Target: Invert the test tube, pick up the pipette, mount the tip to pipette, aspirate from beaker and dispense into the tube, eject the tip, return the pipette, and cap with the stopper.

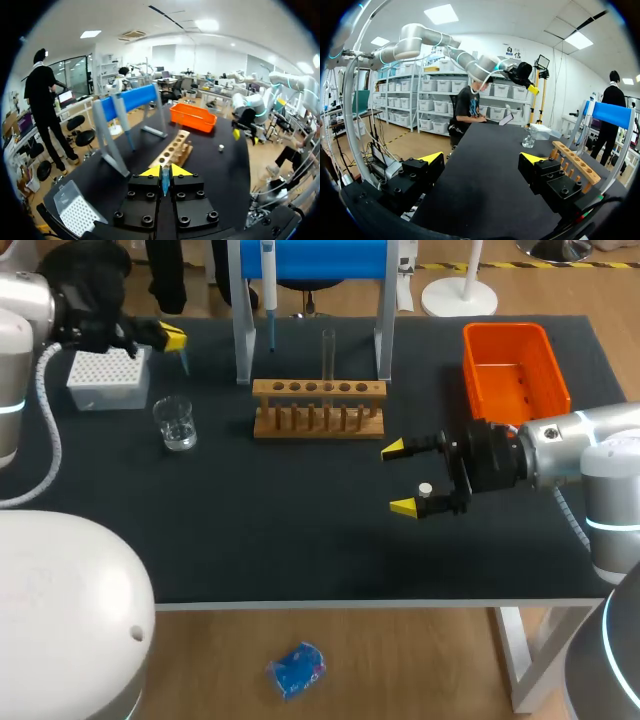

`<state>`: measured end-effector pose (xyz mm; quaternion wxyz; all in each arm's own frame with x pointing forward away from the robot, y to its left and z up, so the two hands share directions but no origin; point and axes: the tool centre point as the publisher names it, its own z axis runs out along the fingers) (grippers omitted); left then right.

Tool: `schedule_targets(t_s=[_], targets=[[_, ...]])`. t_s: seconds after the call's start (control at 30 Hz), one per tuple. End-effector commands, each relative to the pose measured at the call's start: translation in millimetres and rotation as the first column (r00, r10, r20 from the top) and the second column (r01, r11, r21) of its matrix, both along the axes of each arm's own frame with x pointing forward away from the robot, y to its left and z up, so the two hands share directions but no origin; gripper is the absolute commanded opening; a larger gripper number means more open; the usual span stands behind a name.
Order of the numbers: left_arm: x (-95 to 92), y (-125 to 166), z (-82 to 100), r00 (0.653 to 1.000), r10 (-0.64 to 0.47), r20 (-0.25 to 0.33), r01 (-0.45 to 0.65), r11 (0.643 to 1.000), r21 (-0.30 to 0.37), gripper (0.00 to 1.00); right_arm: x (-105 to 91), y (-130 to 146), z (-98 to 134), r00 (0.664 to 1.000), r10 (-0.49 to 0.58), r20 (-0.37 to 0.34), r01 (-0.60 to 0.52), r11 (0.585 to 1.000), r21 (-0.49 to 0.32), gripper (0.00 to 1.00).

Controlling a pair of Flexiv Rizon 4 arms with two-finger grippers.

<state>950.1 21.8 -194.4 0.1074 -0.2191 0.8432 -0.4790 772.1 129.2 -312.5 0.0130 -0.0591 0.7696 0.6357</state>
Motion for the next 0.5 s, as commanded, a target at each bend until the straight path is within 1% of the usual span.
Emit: schedule_targets(t_s=[0.03, 0.07, 0.1, 0.13, 0.17, 0.2, 0.27, 0.3, 0.43, 0.5], targets=[[-39.6, -30, 4.1, 0.999, 0.005, -0.032, -0.003, 0.997, 0.076, 0.00, -0.7, 0, 0, 1.000, -0.002, 0.001, 0.002, 1.000, 0.000, 1.00], [-44.4, -35, 3.9, 0.999, 0.004, -0.038, -0.001, 0.997, 0.075, 0.00, -0.7, 0, 0, 1.000, -0.002, 0.001, 0.002, 1.000, 0.000, 1.00], [-54.4, -45, 3.7, 0.998, 0.000, -0.058, 0.005, 0.997, 0.077, 0.00, -0.7, 0, 0, 1.000, -0.002, 0.001, 0.002, 1.000, 0.000, 1.00], [-60.7, -51, 3.3, 0.998, 0.000, -0.059, 0.006, 0.996, 0.094, 0.00, -0.7, 0, 0, 1.000, -0.002, 0.001, 0.002, 1.000, 0.000, 1.00], [-66.5, -57, 3.9, 0.998, 0.000, -0.061, 0.006, 0.996, 0.092, 0.00, -0.7, 0, 0, 1.000, -0.002, 0.001, 0.002, 1.000, 0.000, 1.00], [-71.9, -63, 4.8, 0.997, 0.009, -0.077, -0.003, 0.997, 0.077, 0.00, -0.7, 0, 0, 1.000, -0.002, 0.001, 0.002, 1.000, 0.000, 1.00], [-82.4, -74, 4.9, 0.998, -0.007, -0.068, 0.014, 0.995, 0.098, 0.00, -0.7, 0, 0, 1.000, -0.002, 0.001, 0.002, 1.000, 0.000, 1.00], [-87.3, -80, 4.9, 0.997, -0.009, -0.076, 0.016, 0.995, 0.095, 0.00, -0.7, 0, 0, 1.000, -0.002, 0.001, 0.002, 1.000, 0.000, 1.00], [-100.8, -100, 5.1, 0.998, -0.023, -0.063, 0.029, 0.995, 0.094, 0.00, -0.7, 0, 0, 1.000, -0.002, 0.001, 0.002, 1.000, 0.000, 1.00], [-104.5, -109, 2.9, 0.997, -0.032, -0.064, 0.037, 0.995, 0.091, 0.00, -0.7, 0, 0, 1.000, -0.002, 0.001, 0.002, 1.000, 0.000, 1.00]])
